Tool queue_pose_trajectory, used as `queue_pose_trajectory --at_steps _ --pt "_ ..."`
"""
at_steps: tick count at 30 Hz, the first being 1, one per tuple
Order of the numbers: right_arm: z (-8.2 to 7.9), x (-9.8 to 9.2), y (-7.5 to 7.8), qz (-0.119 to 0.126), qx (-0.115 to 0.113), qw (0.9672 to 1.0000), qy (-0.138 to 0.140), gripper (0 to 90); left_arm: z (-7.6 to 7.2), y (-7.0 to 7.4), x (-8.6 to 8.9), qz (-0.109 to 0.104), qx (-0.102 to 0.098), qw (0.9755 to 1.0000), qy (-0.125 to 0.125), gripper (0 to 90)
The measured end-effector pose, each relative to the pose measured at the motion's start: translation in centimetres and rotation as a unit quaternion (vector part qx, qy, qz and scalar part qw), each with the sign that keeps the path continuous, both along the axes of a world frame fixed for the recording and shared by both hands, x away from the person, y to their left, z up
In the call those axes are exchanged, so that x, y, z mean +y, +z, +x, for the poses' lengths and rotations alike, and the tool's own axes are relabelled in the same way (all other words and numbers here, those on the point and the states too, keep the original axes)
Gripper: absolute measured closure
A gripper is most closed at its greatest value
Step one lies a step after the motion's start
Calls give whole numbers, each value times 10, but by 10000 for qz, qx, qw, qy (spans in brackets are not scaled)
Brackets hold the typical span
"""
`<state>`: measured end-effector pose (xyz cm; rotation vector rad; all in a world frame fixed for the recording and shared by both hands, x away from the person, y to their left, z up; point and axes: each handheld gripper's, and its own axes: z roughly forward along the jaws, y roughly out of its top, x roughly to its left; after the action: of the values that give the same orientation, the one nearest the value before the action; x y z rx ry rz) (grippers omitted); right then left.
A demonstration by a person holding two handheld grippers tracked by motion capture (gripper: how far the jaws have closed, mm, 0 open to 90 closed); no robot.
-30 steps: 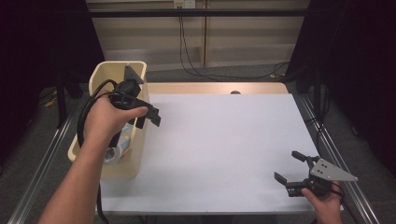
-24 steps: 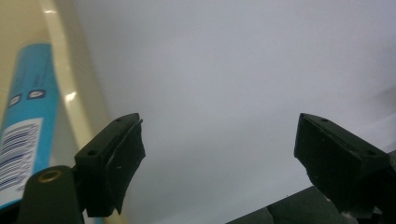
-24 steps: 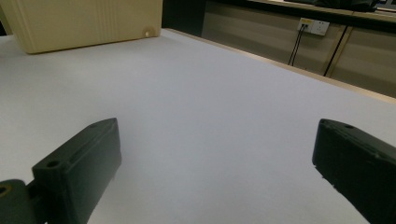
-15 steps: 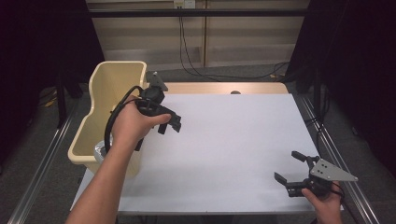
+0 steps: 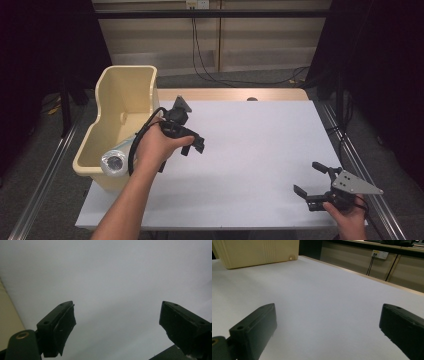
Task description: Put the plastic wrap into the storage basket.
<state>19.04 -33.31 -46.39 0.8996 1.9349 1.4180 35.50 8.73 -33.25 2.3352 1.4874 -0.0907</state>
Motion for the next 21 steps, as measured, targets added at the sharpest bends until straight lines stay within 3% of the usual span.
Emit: queue_pose_trajectory --at_steps 14,21 --pt "0 0 0 1 -3 10000 12 8 -4 -37 -10 -17 101 9999 -66 124" --pt "0 0 0 -4 -6 10000 8 8 -7 -55 -10 -150 -21 9999 -78 123"
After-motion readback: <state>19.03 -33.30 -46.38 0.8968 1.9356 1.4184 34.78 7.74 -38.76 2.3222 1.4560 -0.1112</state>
